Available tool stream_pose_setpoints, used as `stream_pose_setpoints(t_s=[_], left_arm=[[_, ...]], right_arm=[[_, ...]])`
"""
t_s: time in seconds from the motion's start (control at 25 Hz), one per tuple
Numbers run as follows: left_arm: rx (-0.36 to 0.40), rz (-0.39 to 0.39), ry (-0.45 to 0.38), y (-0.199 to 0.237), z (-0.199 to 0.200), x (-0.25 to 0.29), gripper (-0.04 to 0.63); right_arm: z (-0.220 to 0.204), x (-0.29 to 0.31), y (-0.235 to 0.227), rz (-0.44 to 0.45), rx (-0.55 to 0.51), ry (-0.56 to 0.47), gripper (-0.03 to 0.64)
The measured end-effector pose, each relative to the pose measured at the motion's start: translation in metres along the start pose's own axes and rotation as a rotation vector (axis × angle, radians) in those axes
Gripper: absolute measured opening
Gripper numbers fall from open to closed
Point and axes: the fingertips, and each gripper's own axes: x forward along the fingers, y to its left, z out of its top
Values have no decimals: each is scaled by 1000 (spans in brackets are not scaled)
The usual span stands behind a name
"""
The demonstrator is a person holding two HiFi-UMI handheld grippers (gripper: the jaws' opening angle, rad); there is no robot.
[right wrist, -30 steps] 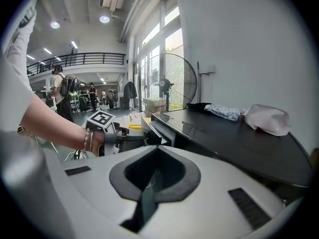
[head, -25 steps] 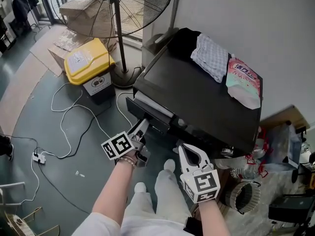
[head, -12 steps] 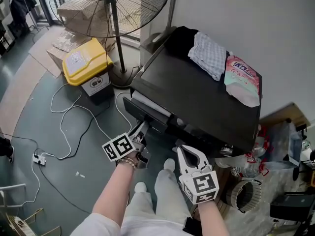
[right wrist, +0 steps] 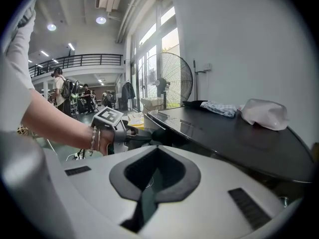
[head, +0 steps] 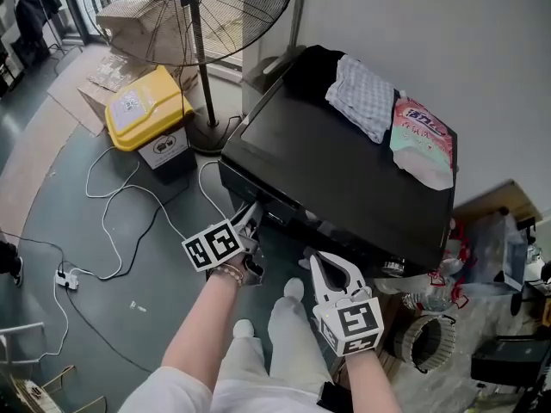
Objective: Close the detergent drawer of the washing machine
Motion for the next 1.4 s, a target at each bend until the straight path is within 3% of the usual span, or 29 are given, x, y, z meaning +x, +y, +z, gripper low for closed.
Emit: stream_pose_setpoints(t_s=[0.12,0.28,0.48,0.6,0.72,0.92,1.4], left_arm=[[59,19,2,-2,1,0,31],[250,83,31,-4,0,2,29],[740,178,76,-9,0,1,26],[885,132,41,-22,3,-3,28],[945,86,40,-31,5,-3,28],[964,58,56,-31,4,0,29],[975,80,73,-31,7,16,28]], right_arm=[[1,4,-2,-1,6,-2,-6],[-2,7,-5,-4,14,4,-6],[-4,8,-9,-6,19,9,-6],[-4,8,-9,-2,13,10,-6],[-3,9,-10,-2,10,11,-6],[-4,13,-11,-2,10,15,-6],[-2,19,-17,-1,-3,28,-6]])
